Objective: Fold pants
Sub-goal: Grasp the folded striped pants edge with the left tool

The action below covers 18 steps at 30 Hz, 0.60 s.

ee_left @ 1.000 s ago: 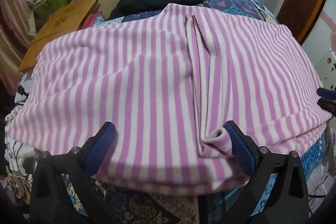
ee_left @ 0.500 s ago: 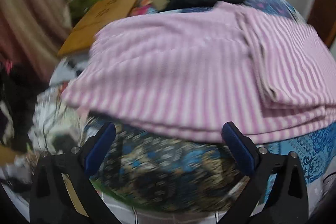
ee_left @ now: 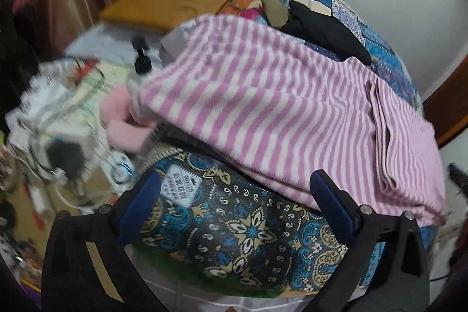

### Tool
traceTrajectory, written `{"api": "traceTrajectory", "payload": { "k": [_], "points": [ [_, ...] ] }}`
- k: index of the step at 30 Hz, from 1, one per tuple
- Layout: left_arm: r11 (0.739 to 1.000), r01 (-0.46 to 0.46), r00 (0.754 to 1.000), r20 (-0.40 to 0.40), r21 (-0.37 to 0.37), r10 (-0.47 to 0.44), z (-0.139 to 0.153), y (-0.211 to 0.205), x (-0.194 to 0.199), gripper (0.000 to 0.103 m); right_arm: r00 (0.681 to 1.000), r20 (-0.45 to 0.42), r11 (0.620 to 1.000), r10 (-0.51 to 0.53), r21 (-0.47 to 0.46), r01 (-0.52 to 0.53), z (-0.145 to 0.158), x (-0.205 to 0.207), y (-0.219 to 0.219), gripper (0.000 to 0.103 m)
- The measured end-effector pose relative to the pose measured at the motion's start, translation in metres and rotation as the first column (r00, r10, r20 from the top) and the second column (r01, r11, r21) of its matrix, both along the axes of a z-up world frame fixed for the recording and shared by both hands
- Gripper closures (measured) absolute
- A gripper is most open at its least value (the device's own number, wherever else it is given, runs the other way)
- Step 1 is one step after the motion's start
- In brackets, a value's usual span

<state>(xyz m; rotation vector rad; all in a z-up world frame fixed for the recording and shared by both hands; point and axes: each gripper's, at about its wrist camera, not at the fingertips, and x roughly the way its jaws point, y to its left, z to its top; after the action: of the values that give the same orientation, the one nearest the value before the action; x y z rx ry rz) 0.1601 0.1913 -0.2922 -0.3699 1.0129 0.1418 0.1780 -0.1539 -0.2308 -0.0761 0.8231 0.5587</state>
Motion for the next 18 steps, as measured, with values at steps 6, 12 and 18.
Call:
{"api": "traceTrajectory", "payload": {
  "k": [6,12,18],
  "points": [
    [0.999,-0.001,1.000,0.001,-0.043,0.001,-0.011,0.007,0.019,0.001,0.996,-0.075,0.999,0.042,-0.008,-0.043,-0.027,0.016,0.038,0.063],
    [0.999,0.009,0.999,-0.031,-0.044,-0.010,-0.023,0.013,0.057,0.002,0.995,-0.087,0.999,0.052,-0.004,-0.052,-0.036,0.014,0.039,0.058],
    [0.994,0.029,0.999,-0.036,0.101,-0.026,-0.017,-0.001,0.076,0.034,0.995,-0.087,0.999,0.048,0.002,-0.048,-0.035,0.011,0.039,0.058]
  ]
}}
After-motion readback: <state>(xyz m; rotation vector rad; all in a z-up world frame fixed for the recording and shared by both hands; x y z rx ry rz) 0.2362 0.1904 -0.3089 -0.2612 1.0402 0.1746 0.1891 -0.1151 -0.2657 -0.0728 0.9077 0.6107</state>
